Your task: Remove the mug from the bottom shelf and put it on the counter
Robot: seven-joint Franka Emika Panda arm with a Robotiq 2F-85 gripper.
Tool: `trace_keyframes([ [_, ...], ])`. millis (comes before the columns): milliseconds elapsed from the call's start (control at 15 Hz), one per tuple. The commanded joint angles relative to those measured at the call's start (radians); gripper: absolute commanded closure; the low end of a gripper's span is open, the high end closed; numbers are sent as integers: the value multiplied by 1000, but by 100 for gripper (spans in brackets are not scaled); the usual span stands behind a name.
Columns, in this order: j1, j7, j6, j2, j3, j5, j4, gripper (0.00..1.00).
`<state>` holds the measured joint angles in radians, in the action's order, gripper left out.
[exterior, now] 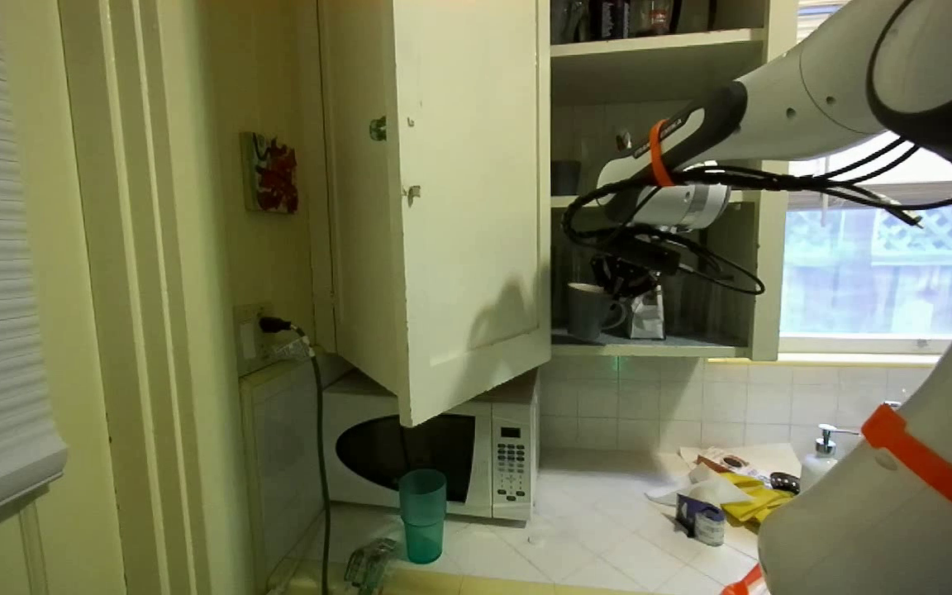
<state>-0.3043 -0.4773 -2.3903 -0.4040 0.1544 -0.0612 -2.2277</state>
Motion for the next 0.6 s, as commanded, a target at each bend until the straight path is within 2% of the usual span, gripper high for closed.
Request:
trace_keyframes([
  [0,14,65,29,-78,14,-34,-58,98],
  [533,3,142,81,-158,11,-15,-162,98],
])
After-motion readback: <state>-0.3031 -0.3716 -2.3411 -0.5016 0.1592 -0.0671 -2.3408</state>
